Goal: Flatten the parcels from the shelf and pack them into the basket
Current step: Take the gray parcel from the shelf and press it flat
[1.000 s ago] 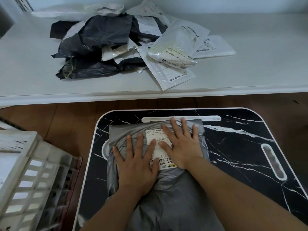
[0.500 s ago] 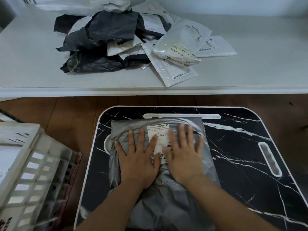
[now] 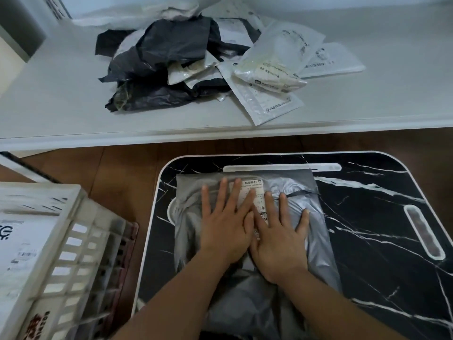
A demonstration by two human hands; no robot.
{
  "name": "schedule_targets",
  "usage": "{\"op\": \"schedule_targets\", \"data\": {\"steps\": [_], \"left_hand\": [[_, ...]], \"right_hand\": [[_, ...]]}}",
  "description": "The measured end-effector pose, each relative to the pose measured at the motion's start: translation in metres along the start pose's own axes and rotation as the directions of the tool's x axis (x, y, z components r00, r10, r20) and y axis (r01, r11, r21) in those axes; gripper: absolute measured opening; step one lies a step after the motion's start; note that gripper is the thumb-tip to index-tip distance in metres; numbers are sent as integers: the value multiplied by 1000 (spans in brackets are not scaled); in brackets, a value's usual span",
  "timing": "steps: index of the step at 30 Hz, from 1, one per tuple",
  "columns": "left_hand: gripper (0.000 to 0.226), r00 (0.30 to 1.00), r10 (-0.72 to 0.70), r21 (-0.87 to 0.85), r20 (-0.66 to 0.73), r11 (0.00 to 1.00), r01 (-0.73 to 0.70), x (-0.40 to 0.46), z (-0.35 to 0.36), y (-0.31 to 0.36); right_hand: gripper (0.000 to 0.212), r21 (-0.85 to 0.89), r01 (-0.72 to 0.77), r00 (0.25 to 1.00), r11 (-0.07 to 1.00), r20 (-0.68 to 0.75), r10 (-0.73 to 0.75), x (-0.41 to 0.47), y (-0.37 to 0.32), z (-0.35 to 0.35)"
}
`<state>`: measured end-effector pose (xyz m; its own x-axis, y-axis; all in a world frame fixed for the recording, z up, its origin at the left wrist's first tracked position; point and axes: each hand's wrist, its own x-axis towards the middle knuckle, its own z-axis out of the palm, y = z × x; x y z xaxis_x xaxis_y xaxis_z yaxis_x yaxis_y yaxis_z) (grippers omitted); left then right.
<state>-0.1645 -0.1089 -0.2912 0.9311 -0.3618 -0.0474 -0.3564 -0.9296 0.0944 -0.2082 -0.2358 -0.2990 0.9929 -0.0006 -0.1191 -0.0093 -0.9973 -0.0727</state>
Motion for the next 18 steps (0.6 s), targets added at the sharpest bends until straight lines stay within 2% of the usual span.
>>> {"op": "schedule_targets", "data": {"steps": [4, 9, 14, 18], "left_hand": [[65, 993, -32, -27, 117, 999, 36, 25, -2, -9], [72, 995, -42, 26, 86, 999, 40, 21, 0, -32], [74, 996, -80, -5, 39, 997, 80, 10, 2, -60], [81, 980, -175, 81, 98, 982, 168, -3, -6, -78]], "right_hand": [[62, 35, 0, 1000, 999, 10, 0, 0, 0, -2], [61, 45, 3, 1000, 999, 6, -4, -1, -1, -1], [62, 37, 13, 1000, 999, 16, -13, -1, 0, -2], [64, 43, 13, 999, 999, 36, -15, 1, 0, -7]]}}
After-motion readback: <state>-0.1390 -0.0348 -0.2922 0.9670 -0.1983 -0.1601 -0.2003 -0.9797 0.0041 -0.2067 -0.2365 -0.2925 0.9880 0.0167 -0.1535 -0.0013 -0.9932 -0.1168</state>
